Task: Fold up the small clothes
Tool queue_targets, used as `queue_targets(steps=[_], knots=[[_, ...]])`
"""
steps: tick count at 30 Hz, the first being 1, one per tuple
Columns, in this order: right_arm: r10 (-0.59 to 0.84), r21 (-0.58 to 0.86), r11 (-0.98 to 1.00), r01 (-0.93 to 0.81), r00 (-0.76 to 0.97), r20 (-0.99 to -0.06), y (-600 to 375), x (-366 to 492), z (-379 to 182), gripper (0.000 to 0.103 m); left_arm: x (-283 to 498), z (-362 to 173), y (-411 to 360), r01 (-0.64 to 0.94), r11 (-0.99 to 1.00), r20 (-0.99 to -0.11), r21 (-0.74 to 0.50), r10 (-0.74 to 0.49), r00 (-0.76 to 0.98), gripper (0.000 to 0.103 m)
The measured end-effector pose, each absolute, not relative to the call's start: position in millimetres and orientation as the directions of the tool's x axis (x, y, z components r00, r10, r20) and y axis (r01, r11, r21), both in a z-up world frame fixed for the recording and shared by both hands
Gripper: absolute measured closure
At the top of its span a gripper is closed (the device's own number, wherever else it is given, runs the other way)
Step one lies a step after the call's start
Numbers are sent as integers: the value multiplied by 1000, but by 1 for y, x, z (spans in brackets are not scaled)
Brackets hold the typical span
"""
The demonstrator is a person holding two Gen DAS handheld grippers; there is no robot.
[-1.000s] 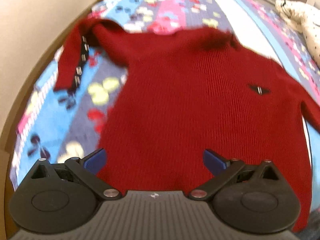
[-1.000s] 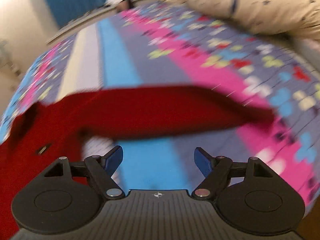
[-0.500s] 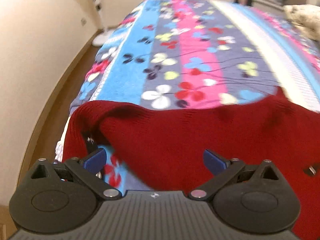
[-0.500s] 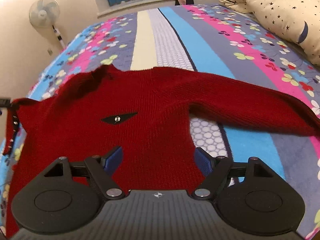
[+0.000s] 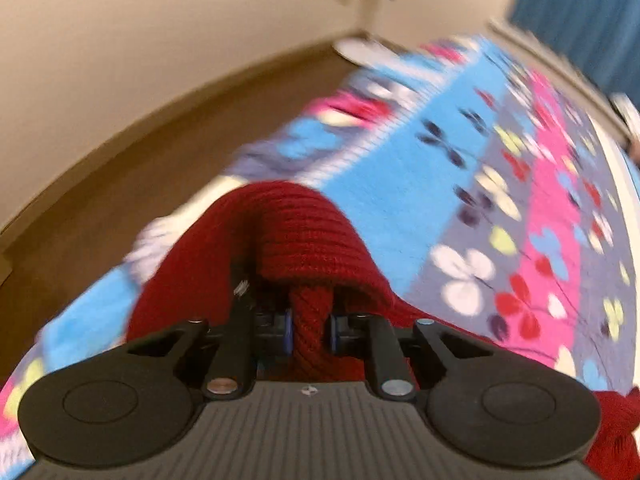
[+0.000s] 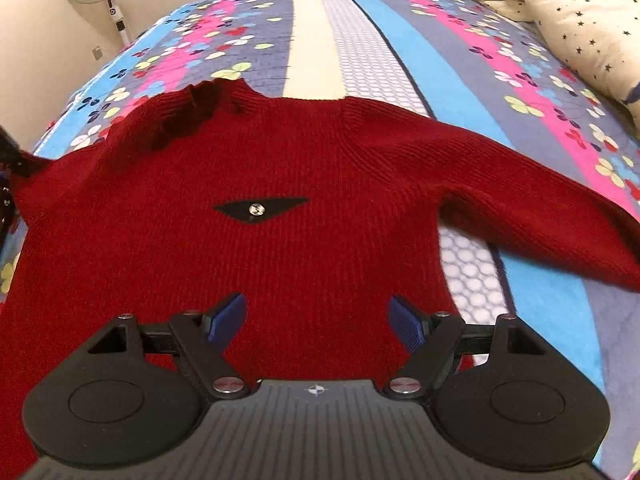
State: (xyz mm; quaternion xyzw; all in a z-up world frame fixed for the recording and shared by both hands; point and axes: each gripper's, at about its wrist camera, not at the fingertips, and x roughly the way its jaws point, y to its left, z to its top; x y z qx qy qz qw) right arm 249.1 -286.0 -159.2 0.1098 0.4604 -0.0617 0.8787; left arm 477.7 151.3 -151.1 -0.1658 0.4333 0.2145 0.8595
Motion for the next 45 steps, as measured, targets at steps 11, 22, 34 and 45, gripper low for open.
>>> queue_targets(steps=[11,22,34,45], knots=[[22,161,968,195,569,-822,-277,252,-155,23,426,-149,187,-438,858,-789,-269,65,611,20],[14,142,973,183,564,-826,-272,226,-142,23,367,-141,195,-204,977,-818,57,163,552,0],[-14,75,987,141,542,-840,-242,224,-133,23,363,-195,173,-1,996,-859,91,79,506,31],[-35,39,992,118,566,-824,-223,230,-127,24,355,-49,357,-431,818,-678,-380,71,731,87]])
